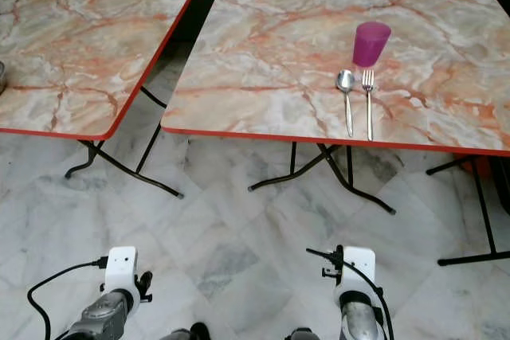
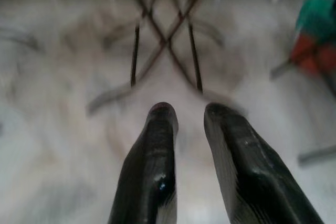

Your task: Setting the table

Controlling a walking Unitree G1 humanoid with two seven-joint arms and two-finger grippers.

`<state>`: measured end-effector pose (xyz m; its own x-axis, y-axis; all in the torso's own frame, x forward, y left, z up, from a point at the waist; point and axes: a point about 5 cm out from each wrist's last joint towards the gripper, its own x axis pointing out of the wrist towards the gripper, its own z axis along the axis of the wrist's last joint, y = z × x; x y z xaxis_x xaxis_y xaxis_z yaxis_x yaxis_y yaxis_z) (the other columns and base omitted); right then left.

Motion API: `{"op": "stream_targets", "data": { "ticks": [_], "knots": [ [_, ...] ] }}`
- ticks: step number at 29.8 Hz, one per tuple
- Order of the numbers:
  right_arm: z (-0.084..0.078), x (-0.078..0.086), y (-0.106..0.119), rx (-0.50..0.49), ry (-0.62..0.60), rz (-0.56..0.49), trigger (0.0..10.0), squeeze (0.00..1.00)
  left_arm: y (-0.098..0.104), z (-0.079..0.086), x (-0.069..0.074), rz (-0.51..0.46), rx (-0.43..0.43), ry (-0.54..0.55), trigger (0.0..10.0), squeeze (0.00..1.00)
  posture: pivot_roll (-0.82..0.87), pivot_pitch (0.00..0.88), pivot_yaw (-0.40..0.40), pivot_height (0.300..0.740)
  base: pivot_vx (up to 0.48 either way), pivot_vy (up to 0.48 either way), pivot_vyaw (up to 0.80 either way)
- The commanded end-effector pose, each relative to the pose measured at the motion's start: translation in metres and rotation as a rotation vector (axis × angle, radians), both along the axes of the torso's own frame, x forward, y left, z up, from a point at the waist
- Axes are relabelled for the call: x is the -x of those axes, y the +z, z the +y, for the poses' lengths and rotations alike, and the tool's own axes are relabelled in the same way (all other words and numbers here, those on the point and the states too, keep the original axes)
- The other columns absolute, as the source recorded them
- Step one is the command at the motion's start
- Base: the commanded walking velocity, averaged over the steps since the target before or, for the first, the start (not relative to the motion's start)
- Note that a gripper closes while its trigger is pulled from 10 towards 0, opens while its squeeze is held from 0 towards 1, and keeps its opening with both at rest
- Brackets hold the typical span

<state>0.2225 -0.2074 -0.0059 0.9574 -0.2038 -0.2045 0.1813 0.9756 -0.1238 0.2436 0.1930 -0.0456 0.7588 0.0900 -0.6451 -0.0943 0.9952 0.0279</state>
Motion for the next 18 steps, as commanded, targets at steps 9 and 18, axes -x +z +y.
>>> {"op": "stream_targets", "data": {
  "ticks": [9, 18],
  "knots": [
    [0.014, -0.01, 0.069, 0.124, 0.099, -0.239, 10.0, 0.0, -0.001, 0.006, 0.003, 0.011, -0.02, 0.006, 10.0, 0.0, -0.2, 0.155, 0.111, 0.74, 0.0, 0.0, 0.0],
    [0.017, -0.058, 0.111, 0.091, 0.051, -0.263, 10.0, 0.0, 0.0, 0.006, 0.001, 0.004, -0.009, 0.0, 10.0, 0.0, -0.19, 0.151, 0.107, 0.74, 0.035, 0.0, 0.0]
  ]
}}
